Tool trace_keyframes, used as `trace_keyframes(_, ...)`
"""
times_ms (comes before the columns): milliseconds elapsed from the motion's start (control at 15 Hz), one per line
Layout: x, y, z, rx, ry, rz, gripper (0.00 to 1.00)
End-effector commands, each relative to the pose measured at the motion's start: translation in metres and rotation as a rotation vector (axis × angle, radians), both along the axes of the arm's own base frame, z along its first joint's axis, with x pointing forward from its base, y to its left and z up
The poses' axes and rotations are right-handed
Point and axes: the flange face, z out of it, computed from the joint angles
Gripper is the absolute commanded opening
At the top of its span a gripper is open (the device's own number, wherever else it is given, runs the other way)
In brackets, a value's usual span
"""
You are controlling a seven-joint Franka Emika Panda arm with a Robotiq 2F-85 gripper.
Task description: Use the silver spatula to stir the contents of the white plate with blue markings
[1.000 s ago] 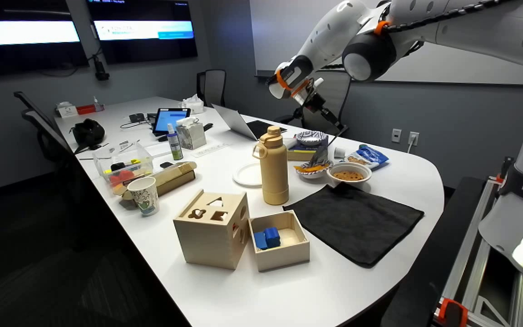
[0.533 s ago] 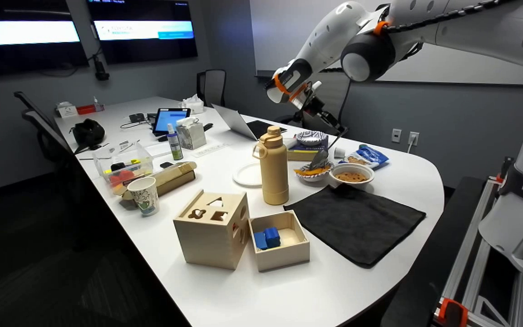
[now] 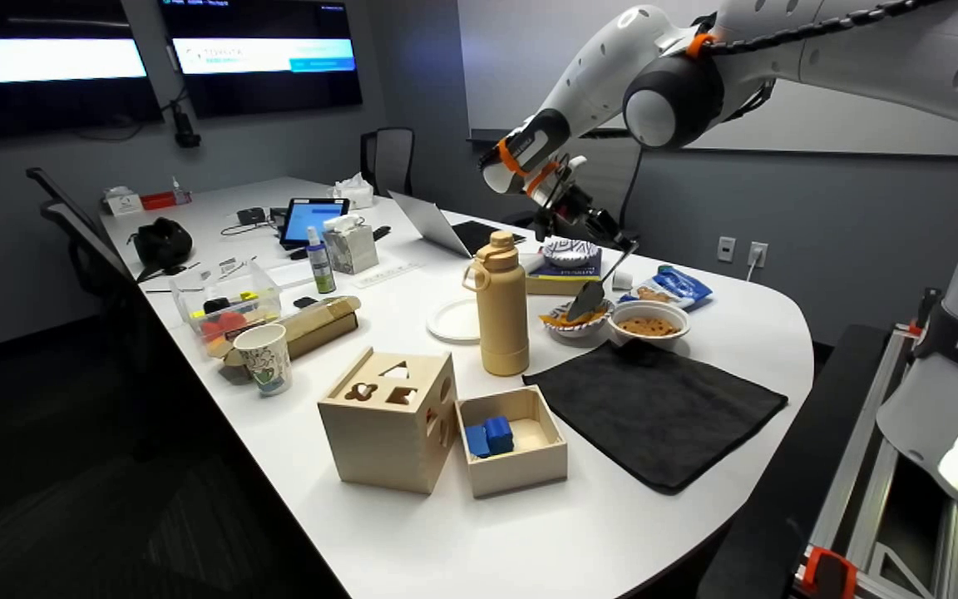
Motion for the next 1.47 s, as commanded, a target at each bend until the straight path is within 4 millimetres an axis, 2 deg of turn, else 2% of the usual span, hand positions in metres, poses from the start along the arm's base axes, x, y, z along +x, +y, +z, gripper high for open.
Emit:
trace_keyframes(0, 0.000, 0.007, 0.010, 0.029, 0.031, -0.041, 0.01)
trace_keyframes(467, 0.007, 0.006, 0.007, -0.090, -0.023, -0.085, 0.01)
trace_keyframes(1400, 0.015, 0.009, -0.020, -0.178, -0.076, -0.061, 0.01)
